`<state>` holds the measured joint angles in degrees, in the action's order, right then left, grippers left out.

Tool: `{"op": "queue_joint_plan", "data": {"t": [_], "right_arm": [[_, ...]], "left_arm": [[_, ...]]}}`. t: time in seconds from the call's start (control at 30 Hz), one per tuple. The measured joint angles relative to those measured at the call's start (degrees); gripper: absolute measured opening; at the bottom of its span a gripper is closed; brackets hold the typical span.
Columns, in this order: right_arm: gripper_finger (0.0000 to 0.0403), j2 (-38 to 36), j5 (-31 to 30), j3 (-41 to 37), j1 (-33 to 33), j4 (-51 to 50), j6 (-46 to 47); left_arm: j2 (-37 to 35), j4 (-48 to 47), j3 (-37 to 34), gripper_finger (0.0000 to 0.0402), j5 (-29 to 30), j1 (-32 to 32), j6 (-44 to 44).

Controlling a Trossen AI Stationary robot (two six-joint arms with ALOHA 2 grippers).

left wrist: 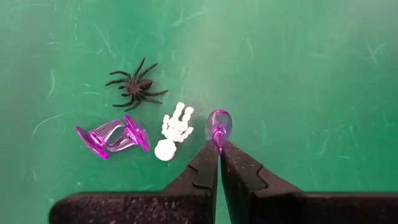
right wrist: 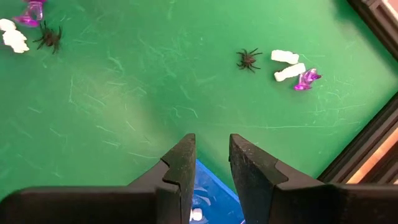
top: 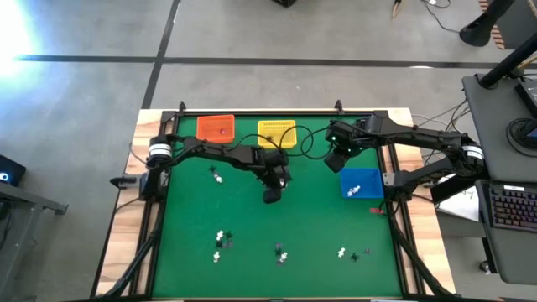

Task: Sort Halloween decoration
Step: Put the violet hat toy into the orange basket

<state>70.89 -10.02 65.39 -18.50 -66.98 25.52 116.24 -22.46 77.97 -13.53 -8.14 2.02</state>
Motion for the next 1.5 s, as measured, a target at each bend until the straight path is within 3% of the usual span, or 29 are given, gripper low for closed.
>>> {"op": "queue_joint_plan", "data": {"t": [0.7,1.5], "right_arm": [[0.0091,0.0,-0.7,0.0,0.0,-0.1,0.0],[0.0091,0.0,-0.6,0.0,0.0,-0.4,-0.2]], "left_arm": [[-6.0,-5.5,0.0,0.0,0.5,-1.0,0.0],[-10.8,-9.9,-0.1,0.0,1.2,-9.9,-3.8]]}}
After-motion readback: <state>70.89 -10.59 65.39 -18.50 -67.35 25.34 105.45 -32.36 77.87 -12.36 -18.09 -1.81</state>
